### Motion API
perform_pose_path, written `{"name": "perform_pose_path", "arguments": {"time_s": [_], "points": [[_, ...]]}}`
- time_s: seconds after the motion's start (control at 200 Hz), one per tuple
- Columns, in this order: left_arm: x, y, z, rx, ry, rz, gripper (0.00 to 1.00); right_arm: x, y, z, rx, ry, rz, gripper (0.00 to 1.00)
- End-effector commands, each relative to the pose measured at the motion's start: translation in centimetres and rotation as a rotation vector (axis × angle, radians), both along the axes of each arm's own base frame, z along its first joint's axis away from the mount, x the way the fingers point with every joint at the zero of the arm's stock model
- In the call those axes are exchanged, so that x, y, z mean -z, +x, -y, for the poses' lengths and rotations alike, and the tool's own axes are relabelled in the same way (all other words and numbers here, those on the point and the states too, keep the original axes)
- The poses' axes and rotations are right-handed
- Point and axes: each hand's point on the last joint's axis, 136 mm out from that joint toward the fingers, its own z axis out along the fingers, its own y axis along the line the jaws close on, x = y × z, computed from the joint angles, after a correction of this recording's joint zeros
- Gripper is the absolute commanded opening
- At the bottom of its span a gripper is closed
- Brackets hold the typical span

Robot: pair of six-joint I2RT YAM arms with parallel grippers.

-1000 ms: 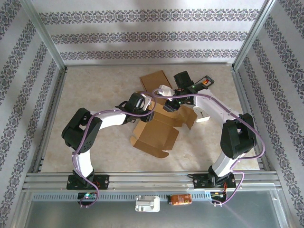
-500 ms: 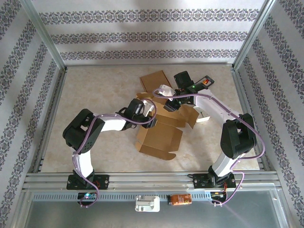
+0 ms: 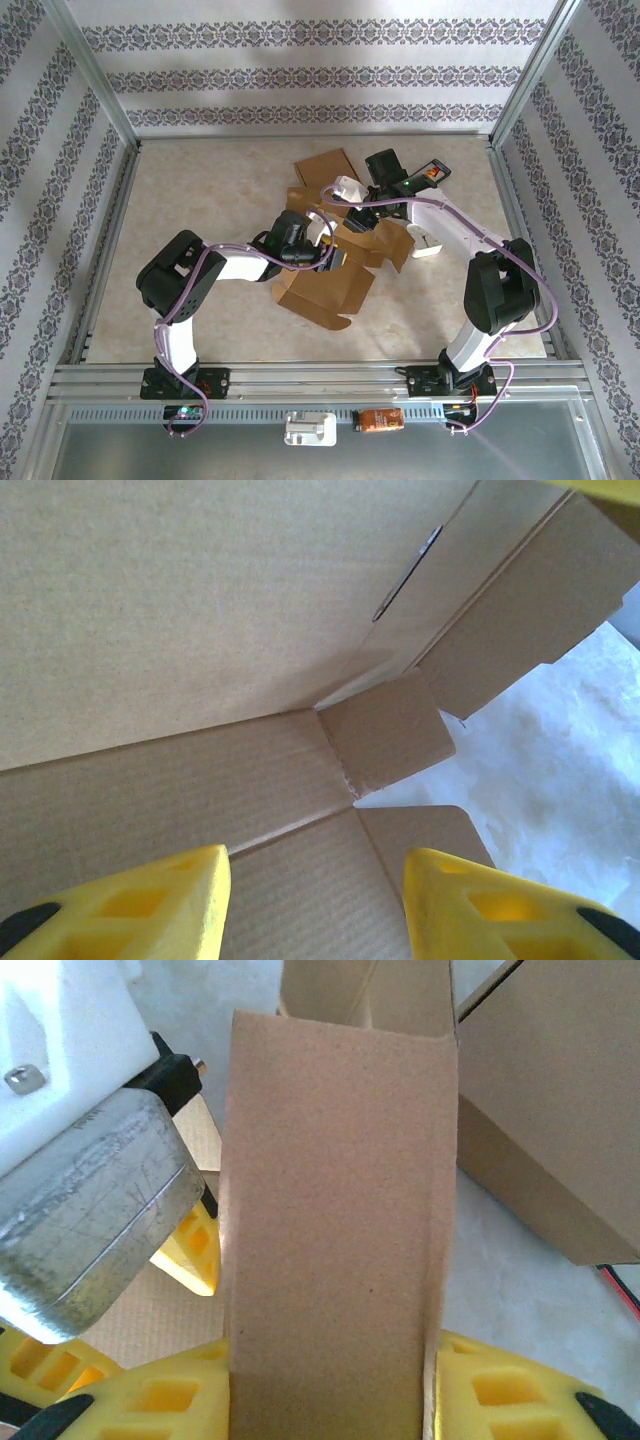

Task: Fold the paper box

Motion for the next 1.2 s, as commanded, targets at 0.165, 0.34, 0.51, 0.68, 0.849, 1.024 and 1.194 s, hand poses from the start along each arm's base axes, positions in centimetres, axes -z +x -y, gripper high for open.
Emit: {"name": "perform_pose_path", "arguments": {"time_s": [0.165, 0.34, 0.51, 0.68, 0.849, 1.024, 1.194], "points": [[-6.9, 3.2, -8.6, -0.310, 0.065, 0.104, 0.66, -1.1, -0.3, 0.1, -0.002, 0.025, 0.026, 0.36], [-7.4, 5.6, -15.3, -0.304, 0.146, 0.053, 0.79, -1.1, -0.7, -0.1, -0.014, 0.043, 0.006, 0.36], [-7.1, 6.8, -16.1, -0.107, 0.046, 0.008, 0.81, -1.1, -0.7, -0.6, -0.019, 0.057, -0.005, 0.36], [-6.5, 8.4, -15.7, -0.052, 0.022, -0.008, 0.81, -1.4, -0.7, -0.6, -0.021, 0.054, 0.000, 0.36], [-5.3, 10.2, -15.1, -0.068, 0.018, -0.036, 0.78, -1.4, -0.5, -0.9, -0.022, 0.057, 0.000, 0.36], [-3.4, 11.5, -14.4, -0.077, 0.056, -0.066, 0.68, -1.0, -0.7, -1.2, -0.025, 0.049, -0.007, 0.35], [-3.1, 11.4, -13.5, -0.065, 0.063, -0.100, 0.42, -1.0, 0.2, -0.9, 0.033, 0.034, 0.007, 0.35]]}}
